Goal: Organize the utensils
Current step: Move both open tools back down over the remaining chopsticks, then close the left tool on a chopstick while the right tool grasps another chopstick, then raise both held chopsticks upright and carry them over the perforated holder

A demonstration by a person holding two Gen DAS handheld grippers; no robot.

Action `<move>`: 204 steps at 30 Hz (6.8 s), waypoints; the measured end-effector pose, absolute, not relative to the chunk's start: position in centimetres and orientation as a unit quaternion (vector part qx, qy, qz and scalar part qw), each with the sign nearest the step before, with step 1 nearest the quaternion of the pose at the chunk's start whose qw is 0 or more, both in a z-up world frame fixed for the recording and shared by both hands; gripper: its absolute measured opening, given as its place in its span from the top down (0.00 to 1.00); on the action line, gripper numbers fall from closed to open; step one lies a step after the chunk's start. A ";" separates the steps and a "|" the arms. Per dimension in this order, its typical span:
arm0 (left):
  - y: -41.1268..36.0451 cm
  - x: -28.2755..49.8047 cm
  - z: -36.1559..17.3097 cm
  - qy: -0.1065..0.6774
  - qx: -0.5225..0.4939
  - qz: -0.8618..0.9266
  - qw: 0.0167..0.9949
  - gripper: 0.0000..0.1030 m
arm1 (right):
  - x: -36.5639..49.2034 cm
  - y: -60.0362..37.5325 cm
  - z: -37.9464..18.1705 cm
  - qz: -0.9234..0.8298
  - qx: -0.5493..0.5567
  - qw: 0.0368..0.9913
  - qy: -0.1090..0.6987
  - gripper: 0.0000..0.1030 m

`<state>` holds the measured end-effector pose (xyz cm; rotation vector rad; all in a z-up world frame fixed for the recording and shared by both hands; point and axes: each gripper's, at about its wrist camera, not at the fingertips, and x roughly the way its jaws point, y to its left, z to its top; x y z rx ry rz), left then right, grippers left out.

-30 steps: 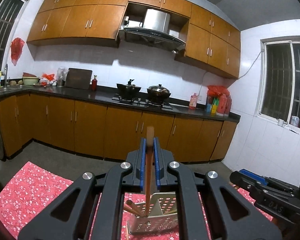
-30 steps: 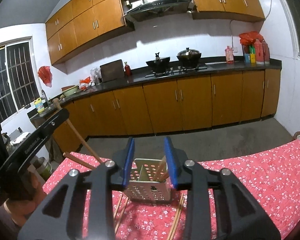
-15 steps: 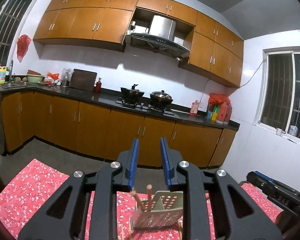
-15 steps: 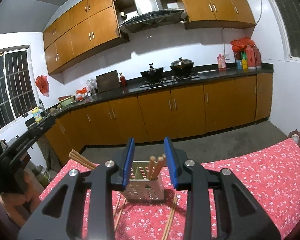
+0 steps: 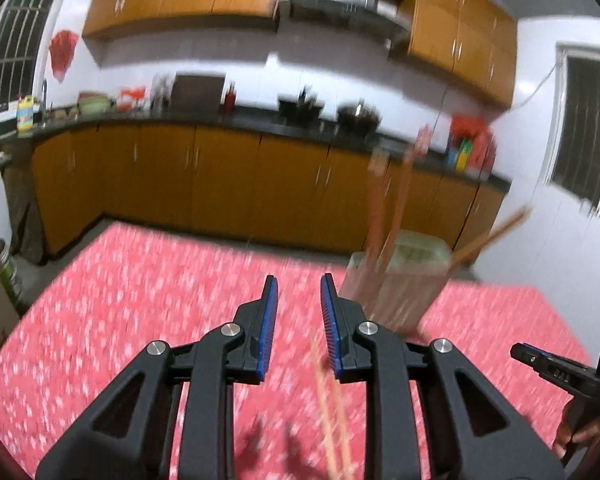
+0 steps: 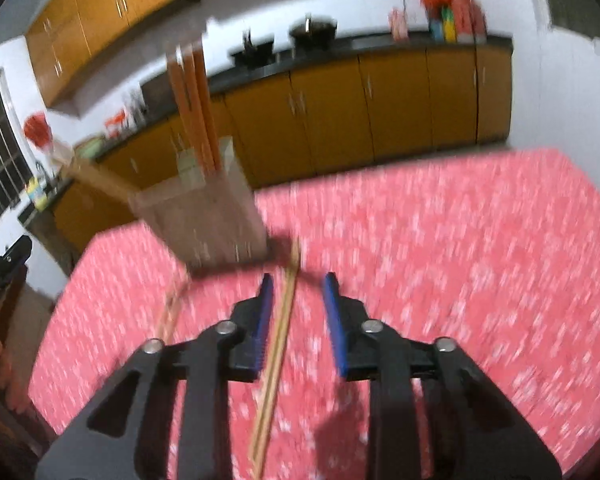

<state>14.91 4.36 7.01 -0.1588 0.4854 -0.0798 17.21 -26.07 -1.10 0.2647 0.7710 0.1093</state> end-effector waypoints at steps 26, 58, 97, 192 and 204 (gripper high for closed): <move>2.1 13.8 -4.6 0.401 -0.073 -0.093 0.908 0.78 | 16.5 -20.9 -8.2 0.069 0.066 0.888 0.450 0.91; 2.2 16.6 -6.3 0.429 -0.005 -0.051 0.902 0.93 | 17.3 -24.7 -8.2 0.015 0.077 0.899 0.430 0.93; 5.0 18.8 -6.4 0.425 -0.005 -0.018 0.905 0.92 | 18.4 -26.3 -8.7 -0.021 0.059 0.908 0.414 0.92; 5.2 12.5 13.0 0.197 -0.066 -0.103 0.973 0.93 | 12.7 -27.4 11.0 0.070 0.121 0.974 0.180 0.93; 1.8 13.3 18.7 0.097 -0.091 -0.135 0.982 0.93 | 14.5 -24.1 18.1 0.113 0.097 0.981 0.127 0.93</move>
